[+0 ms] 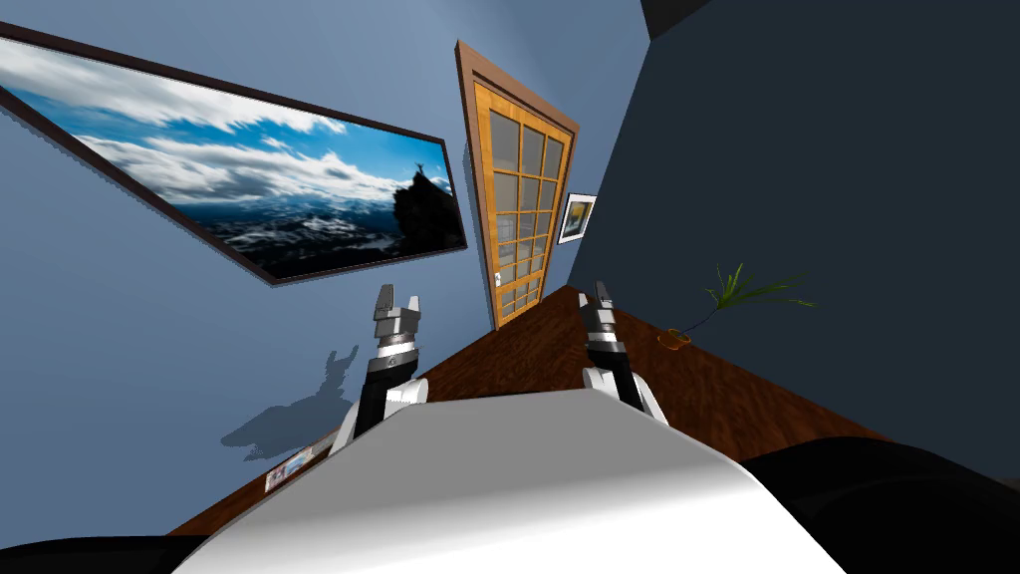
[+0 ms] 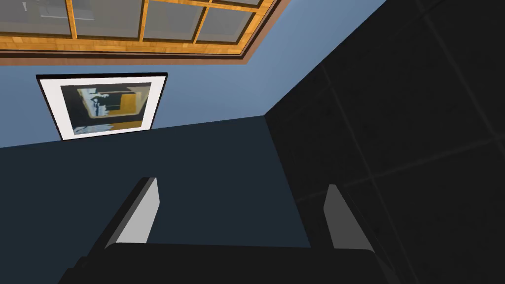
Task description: Pull the door open
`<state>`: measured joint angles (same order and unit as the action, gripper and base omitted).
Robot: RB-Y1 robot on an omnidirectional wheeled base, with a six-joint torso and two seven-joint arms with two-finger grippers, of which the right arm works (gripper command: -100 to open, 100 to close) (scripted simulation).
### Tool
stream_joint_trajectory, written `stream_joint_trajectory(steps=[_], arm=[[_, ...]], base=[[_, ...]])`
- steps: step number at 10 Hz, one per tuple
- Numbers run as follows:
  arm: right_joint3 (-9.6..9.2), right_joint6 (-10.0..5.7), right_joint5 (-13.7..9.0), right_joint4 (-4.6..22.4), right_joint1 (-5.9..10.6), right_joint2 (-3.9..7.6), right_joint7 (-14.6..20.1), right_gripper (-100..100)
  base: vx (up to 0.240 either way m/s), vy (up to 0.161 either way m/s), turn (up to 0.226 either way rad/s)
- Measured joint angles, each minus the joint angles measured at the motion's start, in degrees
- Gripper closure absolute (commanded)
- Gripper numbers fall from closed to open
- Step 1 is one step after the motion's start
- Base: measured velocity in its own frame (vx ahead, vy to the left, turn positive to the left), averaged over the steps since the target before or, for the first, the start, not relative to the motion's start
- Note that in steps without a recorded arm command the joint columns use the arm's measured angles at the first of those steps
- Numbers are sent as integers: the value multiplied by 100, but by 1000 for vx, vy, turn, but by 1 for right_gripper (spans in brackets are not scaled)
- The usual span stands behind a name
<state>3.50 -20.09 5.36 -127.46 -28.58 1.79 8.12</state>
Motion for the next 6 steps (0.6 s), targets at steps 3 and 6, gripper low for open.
stream_joint_trajectory(steps=[3,6], arm=[[-15,-102,7,275,83,58,-249,-100],[-57,-223,31,654,220,106,-616,-100]], base=[[70,32,43],[79,15,61]])
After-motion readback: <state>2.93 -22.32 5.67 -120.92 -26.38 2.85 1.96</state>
